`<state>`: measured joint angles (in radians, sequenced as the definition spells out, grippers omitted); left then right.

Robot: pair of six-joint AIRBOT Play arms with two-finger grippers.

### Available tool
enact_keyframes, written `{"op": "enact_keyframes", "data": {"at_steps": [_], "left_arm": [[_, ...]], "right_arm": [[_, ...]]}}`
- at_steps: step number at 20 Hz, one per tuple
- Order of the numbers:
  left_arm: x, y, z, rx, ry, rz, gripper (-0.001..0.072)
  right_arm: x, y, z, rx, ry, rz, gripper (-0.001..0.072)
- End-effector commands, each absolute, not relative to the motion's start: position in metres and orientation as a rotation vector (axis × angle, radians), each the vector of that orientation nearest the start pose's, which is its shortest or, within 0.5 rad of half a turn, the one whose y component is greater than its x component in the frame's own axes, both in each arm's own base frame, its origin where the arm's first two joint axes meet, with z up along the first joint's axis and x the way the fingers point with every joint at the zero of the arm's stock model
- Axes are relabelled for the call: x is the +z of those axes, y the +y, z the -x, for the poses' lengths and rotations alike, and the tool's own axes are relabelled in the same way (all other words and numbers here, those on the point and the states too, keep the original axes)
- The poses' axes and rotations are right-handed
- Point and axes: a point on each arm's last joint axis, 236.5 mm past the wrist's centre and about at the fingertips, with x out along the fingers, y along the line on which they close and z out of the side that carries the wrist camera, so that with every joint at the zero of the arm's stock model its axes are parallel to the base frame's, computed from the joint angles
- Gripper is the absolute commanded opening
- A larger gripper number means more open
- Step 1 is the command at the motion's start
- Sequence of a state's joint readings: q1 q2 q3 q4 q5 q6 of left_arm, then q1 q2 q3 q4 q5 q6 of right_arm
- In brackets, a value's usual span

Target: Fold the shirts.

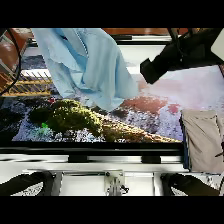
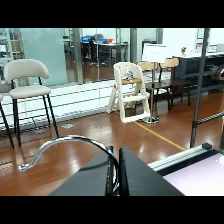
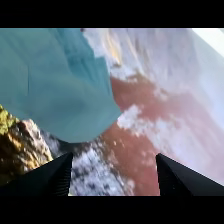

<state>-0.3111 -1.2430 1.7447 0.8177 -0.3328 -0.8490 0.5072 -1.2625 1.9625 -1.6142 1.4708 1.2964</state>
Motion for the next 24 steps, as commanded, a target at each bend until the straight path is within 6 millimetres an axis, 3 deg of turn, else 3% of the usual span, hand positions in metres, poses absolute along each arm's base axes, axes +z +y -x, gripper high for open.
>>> {"op": "enact_keyframes", "data": {"at_steps": [1, 3, 5, 7, 9, 15, 17, 19, 24], "left_arm": [[0.462, -0.207, -0.451, -0.558, -0.234, 0.012, 0.0045], [0.460, -0.208, -0.451, -0.569, -0.218, 0.030, 0.0045], [0.461, -0.208, -0.450, -0.569, -0.219, 0.030, 0.0045], [0.461, -0.208, -0.450, -0.569, -0.220, 0.030, 0.0045], [0.461, -0.208, -0.450, -0.568, -0.219, 0.029, 0.0045], [0.461, -0.202, -0.453, -0.555, -0.219, 0.027, 0.0045], [0.461, -0.202, -0.453, -0.554, -0.219, 0.027, 0.0045], [0.461, -0.203, -0.453, -0.556, -0.219, 0.028, 0.0045], [0.461, -0.203, -0.453, -0.556, -0.219, 0.027, 0.0045]], "right_arm": [[0.325, 0.235, -0.372, 0.663, 0.513, 0.344, 0.0622], [0.315, 0.260, -0.368, 0.762, 0.536, 0.309, 0.0622], [0.304, 0.267, -0.378, 0.781, 0.531, 0.351, 0.0622], [0.306, 0.278, -0.384, 0.812, 0.486, 0.370, 0.0622], [0.317, 0.288, -0.376, 0.871, 0.433, 0.373, 0.0622], [0.367, 0.254, -0.348, 0.794, 0.327, 0.389, 0.0621], [0.378, 0.258, -0.337, 0.820, 0.316, 0.333, 0.0621], [0.373, 0.273, -0.332, 0.879, 0.333, 0.292, 0.0621], [0.333, 0.305, -0.363, 0.953, 0.379, 0.313, 0.0622]]}}
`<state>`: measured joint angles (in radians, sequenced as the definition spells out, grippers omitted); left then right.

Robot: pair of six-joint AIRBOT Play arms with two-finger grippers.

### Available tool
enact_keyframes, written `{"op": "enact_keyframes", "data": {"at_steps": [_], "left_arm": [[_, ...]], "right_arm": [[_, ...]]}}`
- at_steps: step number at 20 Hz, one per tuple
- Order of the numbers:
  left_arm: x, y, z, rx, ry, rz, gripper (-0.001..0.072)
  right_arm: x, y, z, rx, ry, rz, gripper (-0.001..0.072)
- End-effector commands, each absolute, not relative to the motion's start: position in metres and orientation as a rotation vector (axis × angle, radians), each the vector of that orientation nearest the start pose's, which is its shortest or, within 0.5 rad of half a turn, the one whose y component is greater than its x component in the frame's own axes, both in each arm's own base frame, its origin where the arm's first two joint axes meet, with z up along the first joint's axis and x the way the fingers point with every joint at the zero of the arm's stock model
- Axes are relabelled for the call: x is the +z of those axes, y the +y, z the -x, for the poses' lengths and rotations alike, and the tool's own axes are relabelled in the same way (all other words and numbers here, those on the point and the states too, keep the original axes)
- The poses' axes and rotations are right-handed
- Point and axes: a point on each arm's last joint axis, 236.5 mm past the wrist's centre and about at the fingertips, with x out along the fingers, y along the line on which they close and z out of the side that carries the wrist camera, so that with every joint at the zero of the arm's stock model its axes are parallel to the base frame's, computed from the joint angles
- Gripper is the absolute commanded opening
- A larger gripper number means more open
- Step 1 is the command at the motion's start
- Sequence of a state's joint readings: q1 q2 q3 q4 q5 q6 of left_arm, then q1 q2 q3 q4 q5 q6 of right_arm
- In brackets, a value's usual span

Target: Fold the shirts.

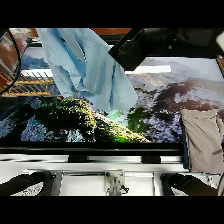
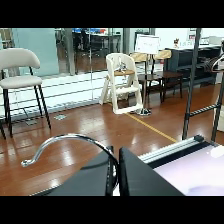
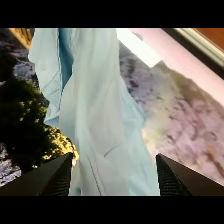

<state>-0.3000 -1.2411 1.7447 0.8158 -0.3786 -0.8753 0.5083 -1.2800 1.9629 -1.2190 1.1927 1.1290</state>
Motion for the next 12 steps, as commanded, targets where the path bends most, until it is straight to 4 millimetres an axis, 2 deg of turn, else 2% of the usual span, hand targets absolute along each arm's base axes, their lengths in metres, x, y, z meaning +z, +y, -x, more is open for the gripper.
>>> {"op": "enact_keyframes", "data": {"at_steps": [1, 4, 5, 6, 8, 9, 12], "left_arm": [[0.461, -0.203, -0.453, -0.556, -0.219, 0.027, 0.0045], [0.461, -0.203, -0.453, -0.556, -0.219, 0.027, 0.0045], [0.461, -0.203, -0.453, -0.556, -0.219, 0.028, 0.0045], [0.461, -0.202, -0.453, -0.556, -0.220, 0.027, 0.0045], [0.461, -0.202, -0.453, -0.554, -0.220, 0.026, 0.0056], [0.459, -0.202, -0.453, -0.557, -0.216, 0.015, 0.0094], [0.438, -0.211, -0.449, -0.610, -0.159, -0.113, 0.0100]], "right_arm": [[0.328, 0.312, -0.363, 0.979, 0.390, 0.297, 0.0622], [0.308, 0.320, -0.376, 0.983, 0.430, 0.297, 0.0614], [0.306, 0.321, -0.379, 0.980, 0.429, 0.293, 0.0416], [0.309, 0.322, -0.382, 0.975, 0.415, 0.284, 0.0069], [0.325, 0.324, -0.383, 0.967, 0.361, 0.255, 0.0064], [0.336, 0.324, -0.382, 0.964, 0.326, 0.244, 0.0062], [0.370, 0.316, -0.376, 0.941, 0.222, 0.231, 0.0059]]}}
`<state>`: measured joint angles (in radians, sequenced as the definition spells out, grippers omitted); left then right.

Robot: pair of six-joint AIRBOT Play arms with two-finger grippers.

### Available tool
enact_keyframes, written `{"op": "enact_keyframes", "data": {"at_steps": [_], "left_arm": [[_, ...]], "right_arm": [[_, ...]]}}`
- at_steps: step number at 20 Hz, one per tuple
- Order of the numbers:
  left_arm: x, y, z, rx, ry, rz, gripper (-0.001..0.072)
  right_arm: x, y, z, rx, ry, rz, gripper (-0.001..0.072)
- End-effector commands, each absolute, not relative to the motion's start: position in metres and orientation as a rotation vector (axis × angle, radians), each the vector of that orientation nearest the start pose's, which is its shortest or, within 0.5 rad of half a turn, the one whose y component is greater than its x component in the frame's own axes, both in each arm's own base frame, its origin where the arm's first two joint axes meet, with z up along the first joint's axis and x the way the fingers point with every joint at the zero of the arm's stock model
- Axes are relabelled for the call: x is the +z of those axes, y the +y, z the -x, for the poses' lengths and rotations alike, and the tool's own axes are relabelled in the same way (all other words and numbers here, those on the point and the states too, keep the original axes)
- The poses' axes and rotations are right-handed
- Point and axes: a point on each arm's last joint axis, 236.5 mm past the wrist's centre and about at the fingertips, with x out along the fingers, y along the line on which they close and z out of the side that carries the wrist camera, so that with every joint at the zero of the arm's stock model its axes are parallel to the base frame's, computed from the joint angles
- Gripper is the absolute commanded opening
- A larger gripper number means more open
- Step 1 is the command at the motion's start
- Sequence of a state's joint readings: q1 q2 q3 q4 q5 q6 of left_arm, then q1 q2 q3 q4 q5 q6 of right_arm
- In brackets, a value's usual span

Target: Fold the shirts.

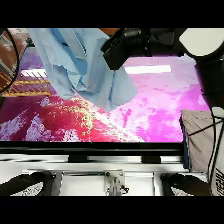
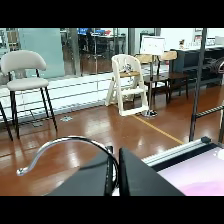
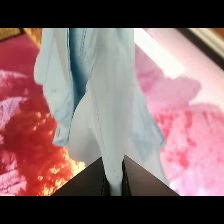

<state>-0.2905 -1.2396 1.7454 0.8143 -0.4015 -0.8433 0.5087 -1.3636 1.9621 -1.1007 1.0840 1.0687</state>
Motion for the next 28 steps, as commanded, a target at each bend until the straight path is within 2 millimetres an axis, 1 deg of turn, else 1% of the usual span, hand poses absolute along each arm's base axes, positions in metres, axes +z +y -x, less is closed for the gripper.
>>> {"op": "enact_keyframes", "data": {"at_steps": [1, 2, 3, 4, 6, 11, 14, 18, 19, 20, 21, 22, 23, 24, 26, 27, 28], "left_arm": [[0.431, -0.211, -0.448, -0.625, -0.133, -0.131, 0.0102], [0.426, -0.209, -0.447, -0.632, -0.113, -0.147, 0.0103], [0.425, -0.207, -0.446, -0.631, -0.104, -0.162, 0.0247], [0.427, -0.204, -0.447, -0.622, -0.104, -0.141, 0.0720], [0.427, -0.201, -0.448, -0.618, -0.088, -0.096, 0.0707], [0.428, -0.197, -0.448, -0.608, -0.092, -0.102, 0.0707], [0.433, -0.180, -0.447, -0.553, -0.105, -0.173, 0.0707], [0.452, -0.159, -0.429, -0.519, -0.134, -0.195, 0.0707], [0.453, -0.156, -0.423, -0.521, -0.125, -0.201, 0.0706], [0.449, -0.154, -0.419, -0.532, -0.090, -0.175, 0.0706], [0.438, -0.155, -0.416, -0.555, -0.026, -0.124, 0.0706], [0.416, -0.160, -0.413, -0.590, 0.080, -0.081, 0.0668], [0.388, -0.165, -0.408, -0.623, 0.202, -0.059, 0.0535], [0.356, -0.173, -0.402, -0.665, 0.332, -0.047, 0.0494], [0.306, -0.188, -0.397, -0.717, 0.505, -0.006, 0.0504], [0.291, -0.196, -0.398, -0.731, 0.539, 0.005, 0.0560], [0.280, -0.203, -0.402, -0.733, 0.550, 0.022, 0.0568]], "right_arm": [[0.378, 0.313, -0.373, 0.934, 0.199, 0.228, 0.0058], [0.385, 0.311, -0.370, 0.928, 0.181, 0.227, 0.0058], [0.387, 0.309, -0.368, 0.926, 0.176, 0.229, 0.0058], [0.389, 0.309, -0.367, 0.927, 0.173, 0.228, 0.0058], [0.389, 0.310, -0.366, 0.933, 0.172, 0.221, 0.0058], [0.400, 0.309, -0.371, 0.914, 0.123, 0.216, 0.0056], [0.406, 0.308, -0.374, 0.901, 0.093, 0.220, 0.0056], [0.415, 0.304, -0.382, 0.863, 0.048, 0.224, 0.0056], [0.417, 0.304, -0.382, 0.860, 0.039, 0.223, 0.0057], [0.419, 0.303, -0.383, 0.857, 0.032, 0.222, 0.0057], [0.420, 0.303, -0.383, 0.855, 0.029, 0.221, 0.0057], [0.420, 0.303, -0.383, 0.854, 0.025, 0.223, 0.0056], [0.420, 0.303, -0.383, 0.854, 0.024, 0.227, 0.0056], [0.421, 0.303, -0.383, 0.853, 0.021, 0.228, 0.0056], [0.422, 0.303, -0.384, 0.851, 0.017, 0.226, 0.0056], [0.422, 0.303, -0.384, 0.852, 0.017, 0.226, 0.0056], [0.422, 0.303, -0.384, 0.852, 0.017, 0.226, 0.0056]]}}
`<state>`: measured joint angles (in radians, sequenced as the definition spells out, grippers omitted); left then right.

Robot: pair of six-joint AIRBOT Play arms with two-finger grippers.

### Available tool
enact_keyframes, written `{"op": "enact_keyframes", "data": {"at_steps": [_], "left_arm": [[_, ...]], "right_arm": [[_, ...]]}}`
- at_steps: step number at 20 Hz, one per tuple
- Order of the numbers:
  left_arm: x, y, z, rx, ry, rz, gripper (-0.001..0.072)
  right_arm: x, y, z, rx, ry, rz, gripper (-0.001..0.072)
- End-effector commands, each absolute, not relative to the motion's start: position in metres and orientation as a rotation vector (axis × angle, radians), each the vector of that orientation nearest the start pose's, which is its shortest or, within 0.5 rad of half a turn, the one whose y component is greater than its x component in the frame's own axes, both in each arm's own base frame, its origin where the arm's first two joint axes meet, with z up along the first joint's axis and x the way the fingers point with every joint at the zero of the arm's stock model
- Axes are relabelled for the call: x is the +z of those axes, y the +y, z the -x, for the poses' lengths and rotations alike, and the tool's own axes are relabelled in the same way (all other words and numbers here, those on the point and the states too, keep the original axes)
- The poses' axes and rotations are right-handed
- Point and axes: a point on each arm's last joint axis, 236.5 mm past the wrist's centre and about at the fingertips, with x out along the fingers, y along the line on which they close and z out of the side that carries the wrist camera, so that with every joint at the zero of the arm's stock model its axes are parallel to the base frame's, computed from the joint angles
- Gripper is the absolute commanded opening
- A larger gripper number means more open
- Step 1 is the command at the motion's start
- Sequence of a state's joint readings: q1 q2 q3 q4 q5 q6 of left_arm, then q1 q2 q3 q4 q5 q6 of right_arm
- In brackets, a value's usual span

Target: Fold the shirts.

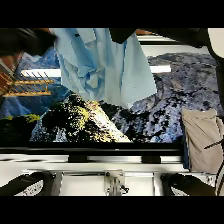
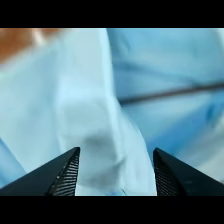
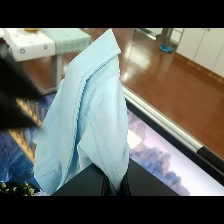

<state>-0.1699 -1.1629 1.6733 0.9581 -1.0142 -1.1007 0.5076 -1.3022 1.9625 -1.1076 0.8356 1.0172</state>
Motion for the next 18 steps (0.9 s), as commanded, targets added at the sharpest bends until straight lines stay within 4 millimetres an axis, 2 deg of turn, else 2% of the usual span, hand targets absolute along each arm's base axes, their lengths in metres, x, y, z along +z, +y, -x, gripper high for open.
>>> {"op": "enact_keyframes", "data": {"at_steps": [1, 2, 3, 4, 5, 7, 8, 11, 14, 16, 18], "left_arm": [[0.278, -0.209, -0.408, -0.728, 0.532, 0.033, 0.0636], [0.280, -0.215, -0.415, -0.719, 0.501, 0.050, 0.0673], [0.285, -0.219, -0.421, -0.712, 0.469, 0.065, 0.0673], [0.292, -0.222, -0.428, -0.700, 0.431, 0.077, 0.0669], [0.297, -0.221, -0.434, -0.685, 0.400, 0.087, 0.0626], [0.302, -0.213, -0.446, -0.649, 0.363, 0.094, 0.0214], [0.306, -0.205, -0.450, -0.628, 0.346, 0.095, 0.0058], [0.338, -0.177, -0.459, -0.565, 0.264, 0.102, 0.0047], [0.391, -0.145, -0.460, -0.501, 0.138, 0.096, 0.0047], [0.424, -0.133, -0.456, -0.476, 0.058, 0.093, 0.0047], [0.449, -0.128, -0.451, -0.461, -0.012, 0.095, 0.0047]], "right_arm": [[0.422, 0.302, -0.383, 0.852, 0.017, 0.226, 0.0056], [0.422, 0.302, -0.383, 0.852, 0.017, 0.226, 0.0056], [0.422, 0.303, -0.383, 0.852, 0.017, 0.226, 0.0056], [0.422, 0.303, -0.383, 0.852, 0.017, 0.226, 0.0057], [0.422, 0.303, -0.383, 0.852, 0.017, 0.226, 0.0056], [0.422, 0.302, -0.383, 0.852, 0.017, 0.226, 0.0057], [0.422, 0.302, -0.383, 0.852, 0.017, 0.226, 0.0057], [0.422, 0.302, -0.383, 0.851, 0.017, 0.227, 0.0056], [0.422, 0.302, -0.383, 0.852, 0.018, 0.226, 0.0057], [0.422, 0.304, -0.382, 0.860, 0.019, 0.219, 0.0057], [0.424, 0.308, -0.377, 0.884, 0.019, 0.191, 0.0057]]}}
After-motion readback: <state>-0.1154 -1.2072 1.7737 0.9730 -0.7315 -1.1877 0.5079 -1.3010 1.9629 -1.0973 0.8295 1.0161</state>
